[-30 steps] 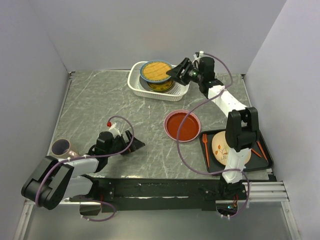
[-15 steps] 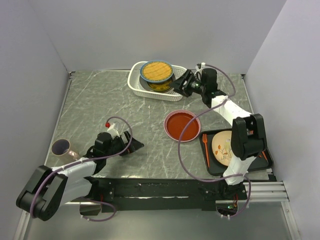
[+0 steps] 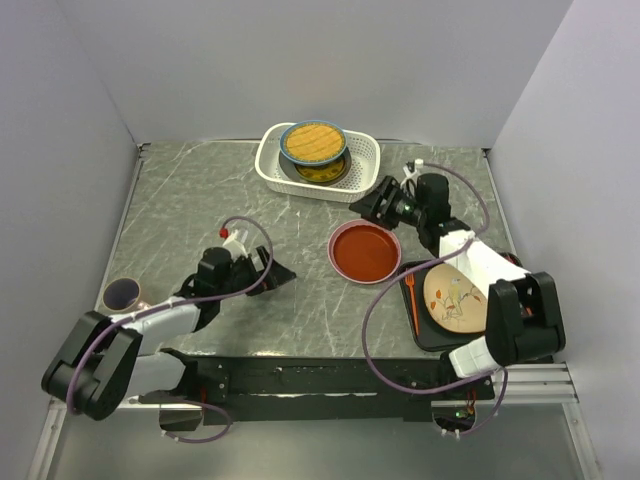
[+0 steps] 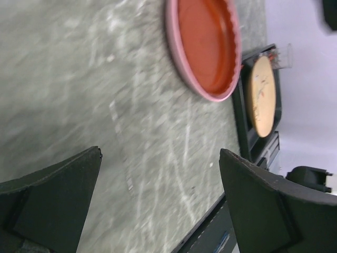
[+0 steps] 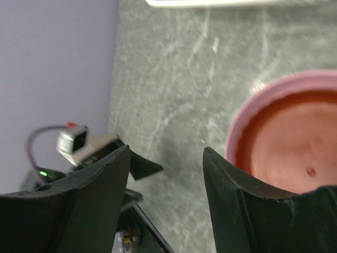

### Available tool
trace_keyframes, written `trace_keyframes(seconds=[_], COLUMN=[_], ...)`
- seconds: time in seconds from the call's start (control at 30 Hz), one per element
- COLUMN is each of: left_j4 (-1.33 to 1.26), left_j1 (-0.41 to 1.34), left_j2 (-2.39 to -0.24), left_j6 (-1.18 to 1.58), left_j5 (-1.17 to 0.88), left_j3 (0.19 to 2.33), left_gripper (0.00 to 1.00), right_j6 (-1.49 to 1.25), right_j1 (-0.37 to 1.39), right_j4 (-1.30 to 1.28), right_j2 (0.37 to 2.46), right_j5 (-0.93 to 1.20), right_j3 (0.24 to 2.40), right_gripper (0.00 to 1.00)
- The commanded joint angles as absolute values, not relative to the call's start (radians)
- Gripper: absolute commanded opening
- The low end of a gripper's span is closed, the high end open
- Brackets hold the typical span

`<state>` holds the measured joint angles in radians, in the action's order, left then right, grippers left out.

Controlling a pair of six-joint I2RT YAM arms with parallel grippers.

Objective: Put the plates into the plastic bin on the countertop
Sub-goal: Pick up the plate at the center of the board.

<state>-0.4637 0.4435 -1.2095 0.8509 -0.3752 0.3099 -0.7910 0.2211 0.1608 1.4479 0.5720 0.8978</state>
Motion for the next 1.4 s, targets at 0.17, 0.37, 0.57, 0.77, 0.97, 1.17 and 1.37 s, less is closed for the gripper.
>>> trace_keyframes(seconds=[0.17, 0.37, 0.57, 0.77, 0.97, 1.17, 1.37], left_j4=[-0.43, -0.35, -0.319, -0.252, -0.187, -0.204, -0.189], left_j1=[0.512, 0.534, 0.54, 0.571, 0.62, 0.646, 0.676], left_j2=[-1.304, -1.301, -1.334, -1.46, -1.597, -1.732, -1.815], left_j6=[0.801, 0.781, 0.764, 0.706, 0.666, 0.658, 0.641], left_j5=[-0.38, -0.35, -0.339, -0.318, -0.268, -0.299, -0.293], left_j3=[0.534, 0.595, 0.655, 0.803, 0.955, 1.049, 1.123], left_gripper=[0.99, 0.99, 0.99, 0.91, 0.84, 0.76, 0.74], right_j6=[-0.719, -0.749, -0.762, -0.759, -0.778, -0.747, -0.724], right_j1=[0.161, 0.137, 0.132, 0.124, 0.103, 0.062, 0.011], right_j4=[0.12, 0.178, 0.216, 0.207, 0.207, 0.152, 0.135], right_j2=[1.168, 1.074, 1.078, 1.04, 0.974, 0.937, 0.927], right_j5=[0.52, 0.531, 0.548, 0.545, 0.523, 0.523, 0.555], right_j3=[0.671, 0.509, 0.454, 0.417, 0.371, 0.364, 0.342], right_gripper=[0.66, 0.67, 0.67, 0.67, 0.67, 0.67, 0.67])
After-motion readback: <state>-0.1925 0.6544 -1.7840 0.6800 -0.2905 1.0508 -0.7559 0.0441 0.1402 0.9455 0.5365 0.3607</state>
